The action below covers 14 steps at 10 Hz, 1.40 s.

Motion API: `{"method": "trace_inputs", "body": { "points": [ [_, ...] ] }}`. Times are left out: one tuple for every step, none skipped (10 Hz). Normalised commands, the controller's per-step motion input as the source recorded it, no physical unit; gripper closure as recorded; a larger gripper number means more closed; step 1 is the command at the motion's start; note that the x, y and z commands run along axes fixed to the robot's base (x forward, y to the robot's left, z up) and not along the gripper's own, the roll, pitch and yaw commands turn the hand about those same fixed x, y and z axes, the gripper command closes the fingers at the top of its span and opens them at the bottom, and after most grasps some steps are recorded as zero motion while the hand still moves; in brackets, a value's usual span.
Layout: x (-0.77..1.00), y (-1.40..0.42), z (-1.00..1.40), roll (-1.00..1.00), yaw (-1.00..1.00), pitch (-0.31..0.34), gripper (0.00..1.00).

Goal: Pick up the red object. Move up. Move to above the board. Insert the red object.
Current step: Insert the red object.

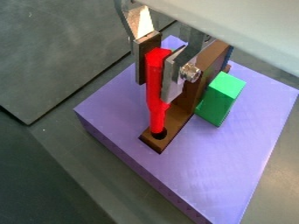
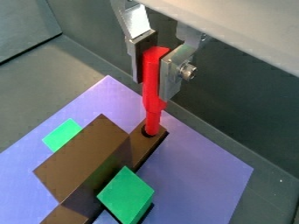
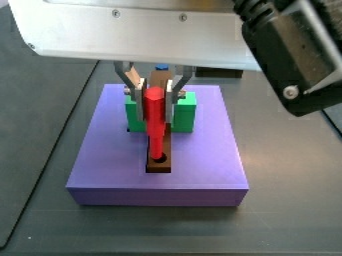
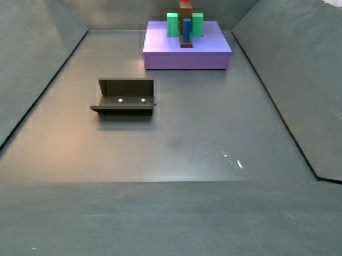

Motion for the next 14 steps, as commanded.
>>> {"method": "trace_inputs", "body": {
  "points": [
    [0.17,0.00,-0.11,0.00,-0.09,0.000,1.00],
    [0.21,0.00,-0.18,0.00,-0.13,0.024,1.00],
    [0.08,0.00,-0.27,0.00,-0.14,0.010,1.00],
    [0.05,-0.12,-0.29,0.00,-0.05,0.000,1.00],
    [0.00,-0.16,-0.37,0.00,-0.04,0.019,1.00],
    [0.00,-0.16,-0.41,0.00,-0.02,0.004,1.00],
    [0.08,-0.07,-0.69,0.12,0.00,0.050,1.00],
    [0.17,0.00,-0.76,0.23,-0.05,0.086,1.00],
    [0.31,0.14,-0.50,0.27,-0.03,0.217,1.00],
    [0.32,0.16,-0.40,0.28,0.00,0.231,1.00],
    [0.33,0.11,-0.36,0.26,-0.01,0.266,1.00],
    [0.07,0.00,-0.46,0.23,-0.06,0.147,1.00],
    [-0.07,-0.01,-0.42,0.14,-0.14,0.011,1.00],
    [0.00,0.00,0.00,0.00,0.00,0.000,1.00]
  ]
}}
